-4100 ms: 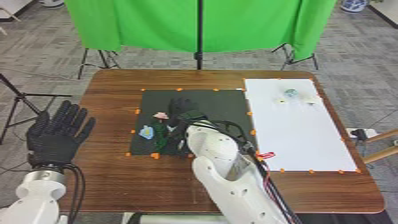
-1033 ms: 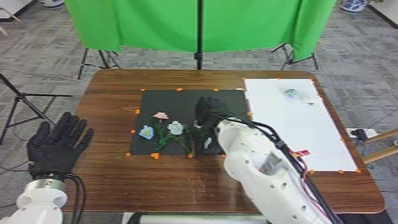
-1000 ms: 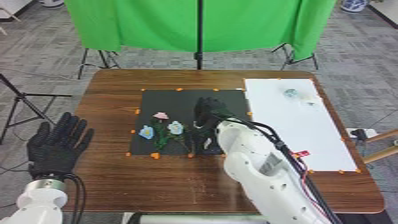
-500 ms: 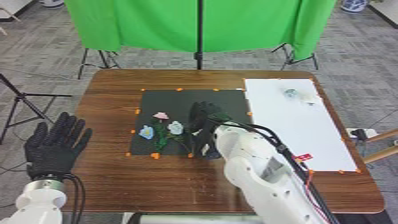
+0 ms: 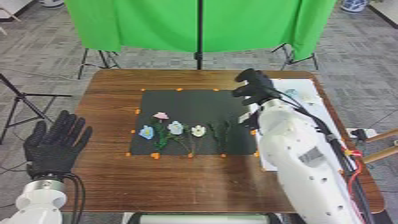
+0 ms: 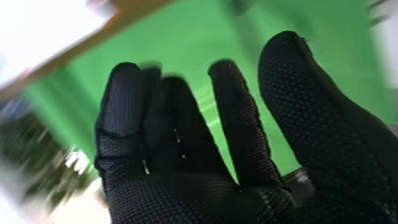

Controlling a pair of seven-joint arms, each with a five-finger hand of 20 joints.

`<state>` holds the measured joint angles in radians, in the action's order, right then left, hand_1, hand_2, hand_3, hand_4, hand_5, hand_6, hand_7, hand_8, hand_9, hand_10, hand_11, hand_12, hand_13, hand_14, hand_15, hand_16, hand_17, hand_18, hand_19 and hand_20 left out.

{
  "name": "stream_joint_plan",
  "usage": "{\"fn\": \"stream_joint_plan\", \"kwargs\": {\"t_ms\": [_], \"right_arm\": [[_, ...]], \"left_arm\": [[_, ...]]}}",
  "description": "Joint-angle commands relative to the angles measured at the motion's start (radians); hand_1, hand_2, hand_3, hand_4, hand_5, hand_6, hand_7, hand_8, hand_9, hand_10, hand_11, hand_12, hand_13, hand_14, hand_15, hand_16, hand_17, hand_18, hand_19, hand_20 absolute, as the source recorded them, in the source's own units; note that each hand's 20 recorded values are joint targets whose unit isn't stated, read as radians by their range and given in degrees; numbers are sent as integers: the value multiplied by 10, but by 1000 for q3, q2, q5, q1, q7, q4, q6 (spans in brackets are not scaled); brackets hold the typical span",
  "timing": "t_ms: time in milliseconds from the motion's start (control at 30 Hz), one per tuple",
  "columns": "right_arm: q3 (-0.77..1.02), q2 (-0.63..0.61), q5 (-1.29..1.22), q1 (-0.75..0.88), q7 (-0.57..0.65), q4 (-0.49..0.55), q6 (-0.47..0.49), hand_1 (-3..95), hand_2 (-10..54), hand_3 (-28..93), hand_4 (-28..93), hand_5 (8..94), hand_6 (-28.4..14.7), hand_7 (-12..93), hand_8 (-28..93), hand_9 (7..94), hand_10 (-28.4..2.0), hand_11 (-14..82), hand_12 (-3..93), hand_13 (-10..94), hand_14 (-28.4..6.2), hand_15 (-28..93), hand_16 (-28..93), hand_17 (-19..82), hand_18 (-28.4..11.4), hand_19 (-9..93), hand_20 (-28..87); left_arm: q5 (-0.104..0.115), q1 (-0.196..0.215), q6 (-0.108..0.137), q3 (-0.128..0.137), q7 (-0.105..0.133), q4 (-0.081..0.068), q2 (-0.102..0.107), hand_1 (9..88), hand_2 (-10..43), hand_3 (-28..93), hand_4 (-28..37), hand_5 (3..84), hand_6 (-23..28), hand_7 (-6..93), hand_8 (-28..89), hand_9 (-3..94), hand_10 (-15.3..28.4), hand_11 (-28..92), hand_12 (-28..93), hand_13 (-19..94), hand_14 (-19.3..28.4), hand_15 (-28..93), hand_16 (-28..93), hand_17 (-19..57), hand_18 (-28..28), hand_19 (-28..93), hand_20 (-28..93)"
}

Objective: Arrange flowers

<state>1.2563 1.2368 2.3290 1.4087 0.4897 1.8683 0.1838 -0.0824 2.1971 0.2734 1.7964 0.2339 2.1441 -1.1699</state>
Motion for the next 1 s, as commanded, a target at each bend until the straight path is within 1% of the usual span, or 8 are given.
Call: {"fn": "stream_joint_plan", "kwargs": {"t_ms": [33,200,367,500,600,700,833,1000], "right_arm": [[267,-156,230,7,-125,-137,121,477,-95,817,-283,423,-61,184,-125,304,-208,80,153,172,-198,249,135,108,-191,588,258],[286,-149,254,-31,-132,-211,215,489,-95,803,-283,391,-64,165,-120,285,-204,66,145,164,-196,213,131,95,-186,541,229],[265,-113,293,-98,-160,-334,289,498,-95,810,-283,370,-58,156,-120,264,-186,56,136,166,-187,192,126,96,-186,534,224],[227,-93,328,-154,-149,-452,274,514,-95,809,-283,354,-46,157,-123,240,-170,50,118,175,-176,177,123,122,-183,539,223],[207,-93,318,-166,-87,-487,318,595,-95,645,-283,362,-44,155,-123,244,-194,55,99,244,-184,166,113,229,-193,548,215],[158,-107,291,-142,-11,-505,119,713,-95,405,-283,401,-27,140,-106,312,-200,51,120,356,-169,154,146,315,-175,565,255],[108,-124,284,-111,29,-513,-101,709,-95,475,-283,551,-14,206,-125,550,-155,199,199,580,-85,338,283,410,-151,708,326],[65,-152,282,-95,17,-469,-234,717,-95,557,-282,666,-16,414,72,718,-112,229,509,684,-38,488,430,485,-123,760,375]], "left_arm": [[-8,40,-46,7,0,4,-2,261,109,761,-266,464,89,145,-87,421,148,250,143,328,153,437,-40,-39,147,337,198],[-5,54,-33,13,-4,11,-8,261,110,759,-272,463,88,142,-86,418,149,245,145,326,152,431,-36,-45,146,324,194],[3,63,-20,14,-18,10,26,262,112,758,-273,462,89,141,-85,418,149,243,147,326,153,431,-34,-44,147,322,195],[-5,56,-29,7,-20,7,26,263,114,756,-274,463,89,140,-85,419,149,242,147,325,153,430,-33,-43,146,322,195],[-4,33,-21,-18,-32,-8,49,265,116,754,-274,463,89,140,-84,419,150,243,147,325,153,430,-33,-42,146,322,196],[-11,22,-34,-23,-36,-12,57,267,118,752,-273,463,90,139,-84,419,150,243,147,326,153,429,-33,-42,146,325,198],[-12,13,-31,-24,-33,-11,51,268,119,751,-272,463,90,138,-84,419,149,243,148,326,153,430,-32,-41,146,326,199],[-10,15,-31,-22,-28,-10,46,271,121,749,-270,463,89,139,-84,421,150,243,147,326,154,430,-33,-42,147,332,202]]}}
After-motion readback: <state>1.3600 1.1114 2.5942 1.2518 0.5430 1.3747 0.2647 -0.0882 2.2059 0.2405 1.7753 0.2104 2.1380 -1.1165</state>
